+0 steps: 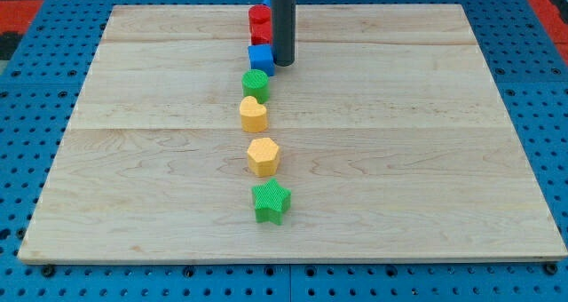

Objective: Adjust the blocks to make a vertical line

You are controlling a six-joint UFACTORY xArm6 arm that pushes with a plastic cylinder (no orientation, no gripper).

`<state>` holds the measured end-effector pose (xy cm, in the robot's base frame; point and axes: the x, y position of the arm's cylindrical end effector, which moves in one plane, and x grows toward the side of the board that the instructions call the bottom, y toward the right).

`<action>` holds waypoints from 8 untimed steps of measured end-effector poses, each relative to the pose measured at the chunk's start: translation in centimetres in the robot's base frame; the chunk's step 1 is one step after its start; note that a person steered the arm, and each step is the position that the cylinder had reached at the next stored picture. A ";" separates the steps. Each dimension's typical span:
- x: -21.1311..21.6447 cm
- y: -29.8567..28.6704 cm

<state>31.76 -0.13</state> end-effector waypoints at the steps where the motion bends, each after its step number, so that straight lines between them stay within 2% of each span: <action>1: -1.9 3.0; 2: -4.5 2.0; 4: -4.7 -1.0; 5: -4.7 -0.3; 6: -1.6 4.6; 8: 9.3 5.2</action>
<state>41.10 5.06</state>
